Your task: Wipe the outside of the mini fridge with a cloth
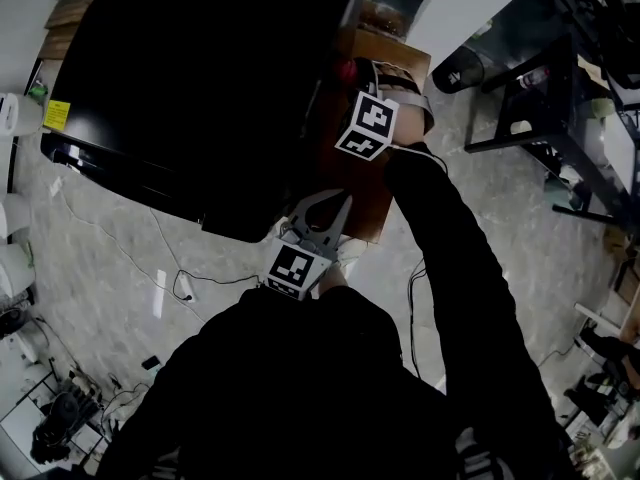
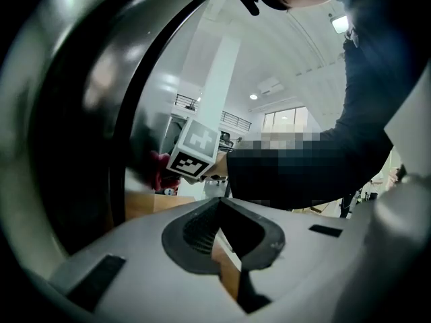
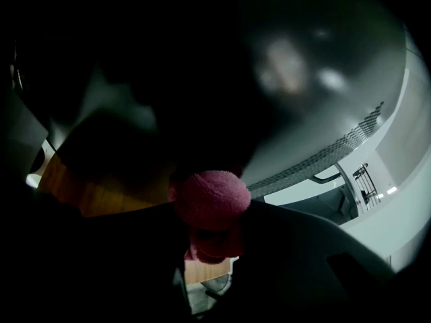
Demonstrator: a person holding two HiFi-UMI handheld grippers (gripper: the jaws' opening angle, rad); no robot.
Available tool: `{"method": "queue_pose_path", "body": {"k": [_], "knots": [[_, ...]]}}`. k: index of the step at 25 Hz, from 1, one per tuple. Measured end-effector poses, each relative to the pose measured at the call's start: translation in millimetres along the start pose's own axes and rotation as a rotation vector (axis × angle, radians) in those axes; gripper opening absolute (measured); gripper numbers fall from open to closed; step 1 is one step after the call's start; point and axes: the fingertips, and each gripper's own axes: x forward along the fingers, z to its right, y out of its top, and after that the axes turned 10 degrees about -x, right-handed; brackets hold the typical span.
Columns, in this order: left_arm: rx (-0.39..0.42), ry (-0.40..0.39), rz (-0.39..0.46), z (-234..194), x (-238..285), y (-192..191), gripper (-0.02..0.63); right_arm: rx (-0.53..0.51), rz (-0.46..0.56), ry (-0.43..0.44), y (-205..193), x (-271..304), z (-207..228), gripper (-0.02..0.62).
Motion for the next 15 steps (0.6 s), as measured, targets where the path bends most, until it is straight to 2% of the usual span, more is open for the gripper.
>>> {"method": "queue_pose_path", "body": {"k": [11,15], "knots": [[-0.026,0.031,-0.059,-8,-14,-35,0.006,0.045,-0.057,0.13,-23,72,-79,0.144],[0.007,0.043,-0.057,-7,-22,-38,0.006,0.032,-0.062,0.173,-29,87,-100,0.144]]}}
